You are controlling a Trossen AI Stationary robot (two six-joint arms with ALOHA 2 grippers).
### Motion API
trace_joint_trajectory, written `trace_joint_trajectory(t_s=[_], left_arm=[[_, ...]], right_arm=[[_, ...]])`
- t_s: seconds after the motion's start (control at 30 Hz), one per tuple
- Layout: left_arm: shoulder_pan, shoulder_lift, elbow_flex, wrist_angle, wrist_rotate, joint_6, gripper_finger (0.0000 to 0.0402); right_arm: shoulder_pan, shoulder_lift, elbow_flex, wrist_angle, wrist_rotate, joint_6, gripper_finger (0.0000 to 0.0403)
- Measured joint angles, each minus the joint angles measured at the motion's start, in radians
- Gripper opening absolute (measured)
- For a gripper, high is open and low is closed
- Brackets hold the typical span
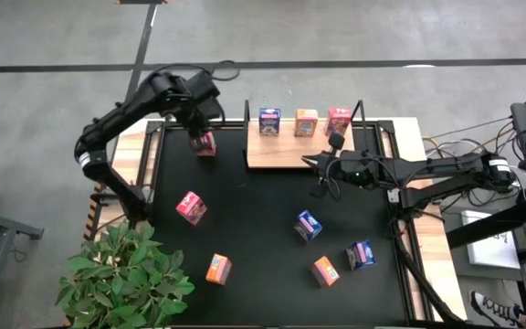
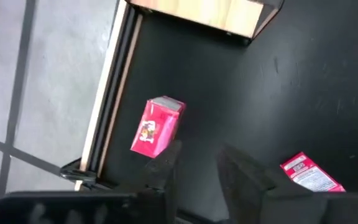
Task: Stack cereal on shelf
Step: Put the top red cereal box on the shelf aligned with the other red cereal box
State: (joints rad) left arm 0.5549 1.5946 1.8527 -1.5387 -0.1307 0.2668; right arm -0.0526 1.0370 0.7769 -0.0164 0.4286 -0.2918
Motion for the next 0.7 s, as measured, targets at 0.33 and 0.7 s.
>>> trace_joint_trajectory(t_s=[0.33,0.7], left_arm=[[0.0,0.03,-0.139,0.078,-0.053,0.035,0.0212],[0.005,-0.023,-0.406,0.284,-0.076,0.146,0.0255]], right_arm=[[0.0,0.0,0.0,-0.001,-0.064,-0.015,0.0013],[0.0,0.0,-0.001,-0.004,-0.066,-0.016,0.0013]])
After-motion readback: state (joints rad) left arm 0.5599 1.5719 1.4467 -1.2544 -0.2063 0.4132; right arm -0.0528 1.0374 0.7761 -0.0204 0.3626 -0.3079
